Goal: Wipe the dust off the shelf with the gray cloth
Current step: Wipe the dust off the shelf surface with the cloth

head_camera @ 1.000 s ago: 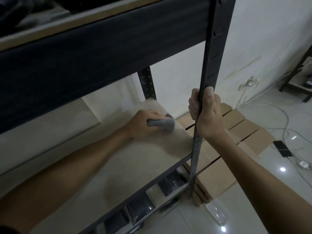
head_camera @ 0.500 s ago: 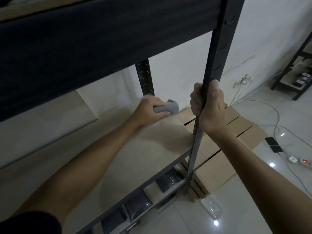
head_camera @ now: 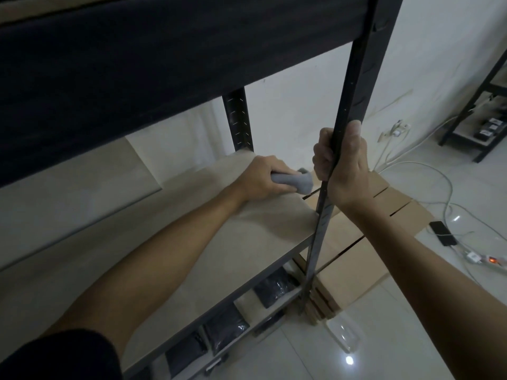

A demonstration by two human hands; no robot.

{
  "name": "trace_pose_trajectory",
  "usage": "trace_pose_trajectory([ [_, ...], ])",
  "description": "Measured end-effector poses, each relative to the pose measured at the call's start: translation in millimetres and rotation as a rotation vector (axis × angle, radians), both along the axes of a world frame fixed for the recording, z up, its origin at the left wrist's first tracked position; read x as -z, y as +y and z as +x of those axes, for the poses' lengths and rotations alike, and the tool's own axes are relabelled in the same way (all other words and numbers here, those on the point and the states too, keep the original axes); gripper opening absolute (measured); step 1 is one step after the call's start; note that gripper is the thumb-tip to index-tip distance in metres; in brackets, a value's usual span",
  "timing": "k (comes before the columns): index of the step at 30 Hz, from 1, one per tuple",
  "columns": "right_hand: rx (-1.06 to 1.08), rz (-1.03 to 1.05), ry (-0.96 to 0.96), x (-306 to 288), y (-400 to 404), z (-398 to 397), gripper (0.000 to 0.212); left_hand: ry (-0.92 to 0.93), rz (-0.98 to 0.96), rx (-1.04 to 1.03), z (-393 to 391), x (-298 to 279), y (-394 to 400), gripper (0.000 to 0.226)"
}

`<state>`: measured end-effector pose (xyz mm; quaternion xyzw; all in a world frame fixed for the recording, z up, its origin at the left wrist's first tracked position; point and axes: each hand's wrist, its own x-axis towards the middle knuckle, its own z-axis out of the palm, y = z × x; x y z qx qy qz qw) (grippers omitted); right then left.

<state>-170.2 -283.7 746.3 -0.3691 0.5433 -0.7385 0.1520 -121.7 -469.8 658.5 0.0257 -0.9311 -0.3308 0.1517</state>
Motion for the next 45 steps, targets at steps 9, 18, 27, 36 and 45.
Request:
trace_pose_trajectory([
  [9,-0.036,-0.017,-0.023,1.2,1.4,1.9,0.069,-0.061,0.099,0.072,48.3,6.2,27.5,0.038],
  [18,-0.024,-0.020,-0.025,0.0,-1.5,-1.1,0.068,0.052,0.067,-0.152,37.1,-27.8,-5.8,0.037],
  [27,-0.053,-0.015,-0.052,-0.6,-0.4,1.5,0.070,-0.173,-0.040,-0.116,73.0,-3.7,-0.9,0.030],
  [36,-0.040,-0.006,-0.038,-0.5,4.0,3.6,0.074,-0.204,-0.028,-0.087,142.3,0.6,79.1,0.046],
  [45,-0.013,0.040,-0.002,-1.5,5.4,2.7,0.075,-0.029,0.056,-0.427,121.6,-34.0,24.6,0.028],
])
